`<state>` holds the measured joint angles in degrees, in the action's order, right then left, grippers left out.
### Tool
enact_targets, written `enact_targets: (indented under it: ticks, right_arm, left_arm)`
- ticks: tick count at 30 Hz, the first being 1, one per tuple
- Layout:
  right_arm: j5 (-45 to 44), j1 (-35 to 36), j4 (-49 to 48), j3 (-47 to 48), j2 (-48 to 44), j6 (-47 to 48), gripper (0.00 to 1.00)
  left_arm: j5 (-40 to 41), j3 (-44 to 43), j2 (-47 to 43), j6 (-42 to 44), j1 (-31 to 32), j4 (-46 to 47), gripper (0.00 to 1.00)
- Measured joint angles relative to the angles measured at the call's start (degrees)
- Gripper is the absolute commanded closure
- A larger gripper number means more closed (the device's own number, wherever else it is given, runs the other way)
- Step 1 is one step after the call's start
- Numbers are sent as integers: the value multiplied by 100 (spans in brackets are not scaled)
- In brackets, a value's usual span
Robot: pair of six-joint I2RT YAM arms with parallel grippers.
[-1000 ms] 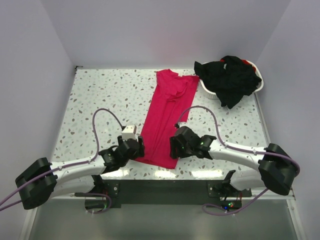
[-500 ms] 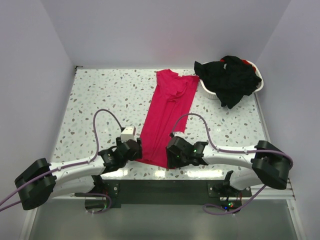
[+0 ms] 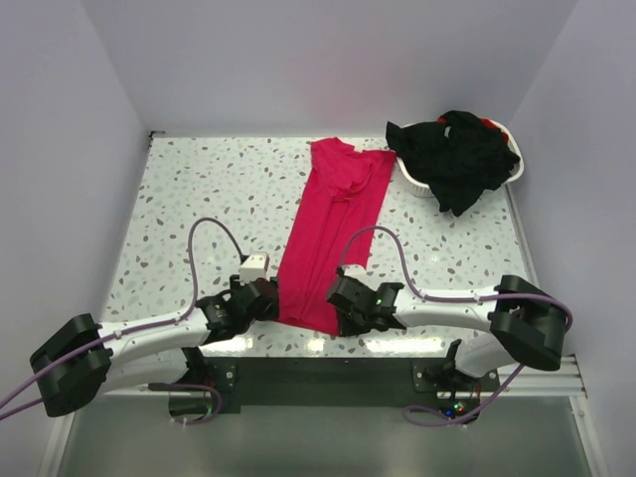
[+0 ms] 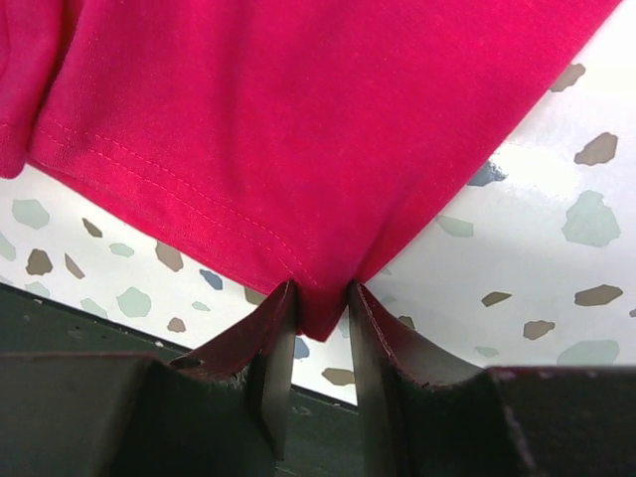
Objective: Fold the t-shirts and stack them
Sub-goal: Fold the tshirt
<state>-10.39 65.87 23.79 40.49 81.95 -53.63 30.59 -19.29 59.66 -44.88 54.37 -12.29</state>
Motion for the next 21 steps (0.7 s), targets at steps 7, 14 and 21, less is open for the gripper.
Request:
enact_targets:
  ticks: [7, 14, 21]
  right_arm:
    - [-92, 9, 219, -13, -66, -79, 71]
    - [-170, 9, 350, -68, -160, -111, 71]
    - [-223, 9, 411, -79, -184, -142, 72]
  left_arm:
    - [-256, -2, 37, -11, -4, 11, 40]
    - [-629, -74, 114, 4, -37, 87, 46]
    - [-1167, -168, 114, 15, -35, -22, 54]
